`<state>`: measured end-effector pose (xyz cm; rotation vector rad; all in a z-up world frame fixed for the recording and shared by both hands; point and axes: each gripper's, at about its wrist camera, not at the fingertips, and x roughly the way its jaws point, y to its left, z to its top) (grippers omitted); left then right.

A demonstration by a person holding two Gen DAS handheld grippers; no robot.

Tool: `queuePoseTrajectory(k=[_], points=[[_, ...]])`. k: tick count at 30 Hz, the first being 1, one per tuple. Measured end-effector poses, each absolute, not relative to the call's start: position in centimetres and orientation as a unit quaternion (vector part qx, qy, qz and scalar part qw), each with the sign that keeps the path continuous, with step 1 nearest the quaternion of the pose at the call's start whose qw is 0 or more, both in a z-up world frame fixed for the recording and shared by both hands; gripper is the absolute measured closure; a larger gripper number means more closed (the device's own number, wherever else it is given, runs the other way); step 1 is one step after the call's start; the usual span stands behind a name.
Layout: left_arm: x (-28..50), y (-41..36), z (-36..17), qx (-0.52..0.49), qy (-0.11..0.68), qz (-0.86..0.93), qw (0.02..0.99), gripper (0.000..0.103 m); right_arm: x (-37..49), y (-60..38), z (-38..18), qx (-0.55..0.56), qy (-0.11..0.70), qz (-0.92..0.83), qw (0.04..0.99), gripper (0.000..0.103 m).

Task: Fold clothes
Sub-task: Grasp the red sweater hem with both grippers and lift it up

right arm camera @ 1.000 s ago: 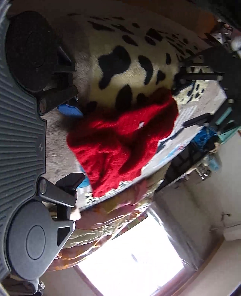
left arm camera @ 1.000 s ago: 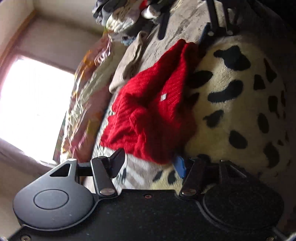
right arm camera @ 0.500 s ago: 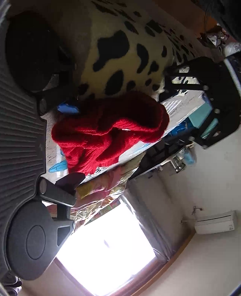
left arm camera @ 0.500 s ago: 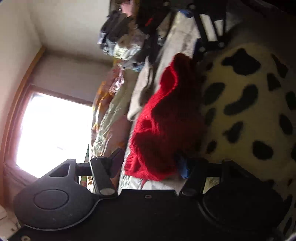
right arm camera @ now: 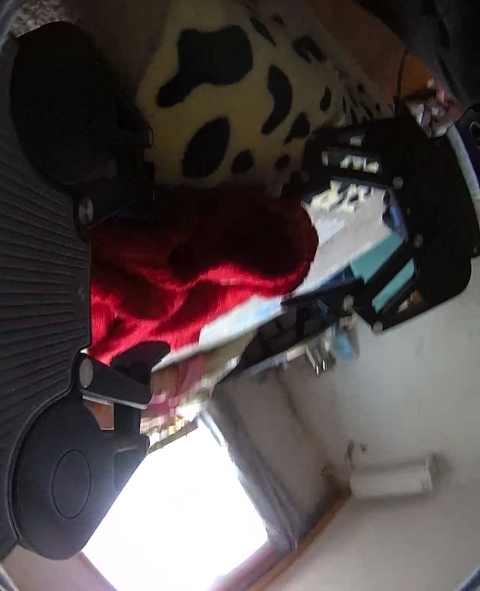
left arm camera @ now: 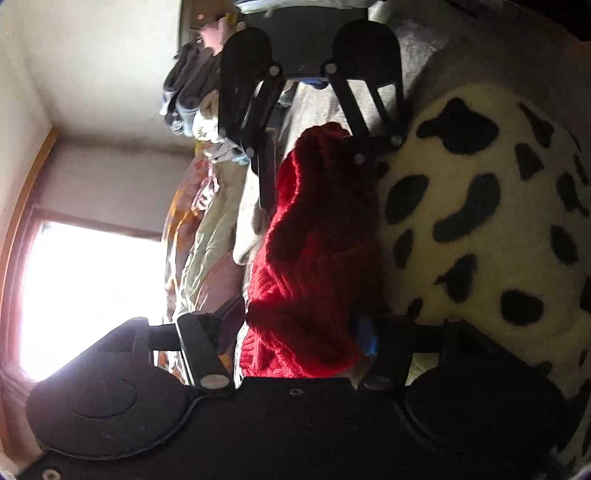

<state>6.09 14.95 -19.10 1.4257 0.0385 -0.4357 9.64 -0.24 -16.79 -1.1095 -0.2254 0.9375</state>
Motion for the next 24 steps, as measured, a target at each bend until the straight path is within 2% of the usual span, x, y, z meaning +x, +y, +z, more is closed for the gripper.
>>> queuePoseTrajectory(k=[3, 6, 9, 12, 15, 16, 21, 23, 24], points=[[4.6, 15.6, -18.0, 0.634, 0.077, -0.227, 0.735, 0.042, 9.9, -0.2, -16.5, -0.517, -0.089, 0.451, 0.722, 0.059], [3.6, 16.2, -18.2, 0.634, 0.083, -0.215, 0.738, 0.042, 10.3, -0.6, -15.2, -0.492, -0.069, 0.455, 0.739, 0.059], [4.0, 16.7, -18.5, 0.629, 0.073, -0.212, 0.744, 0.038, 11.3, -0.9, -12.9, -0.413, -0.027, 0.47, 0.78, 0.059], [4.6, 16.4, -18.4, 0.627, 0.053, -0.2, 0.751, 0.021, 12.9, -0.8, -11.3, -0.354, 0.004, 0.477, 0.805, 0.059], [5.2, 16.5, -18.4, 0.624, 0.048, -0.197, 0.755, 0.019, 14.2, -1.1, -10.6, -0.31, 0.032, 0.484, 0.818, 0.059], [5.4, 16.3, -18.3, 0.624, 0.045, -0.194, 0.756, 0.016, 14.2, -1.6, -10.5, -0.294, 0.042, 0.486, 0.822, 0.059], [7.4, 16.0, -17.5, 0.625, -0.005, -0.151, 0.766, 0.017, 16.0, -3.0, -10.4, -0.197, 0.104, 0.506, 0.833, 0.061], [8.0, 16.1, -17.0, 0.626, -0.012, -0.145, 0.766, 0.018, 15.6, -3.3, -10.7, -0.189, 0.106, 0.505, 0.836, 0.062], [8.2, 16.2, -16.9, 0.625, -0.009, -0.148, 0.767, 0.024, 15.3, -3.1, -10.9, -0.205, 0.096, 0.501, 0.835, 0.061]])
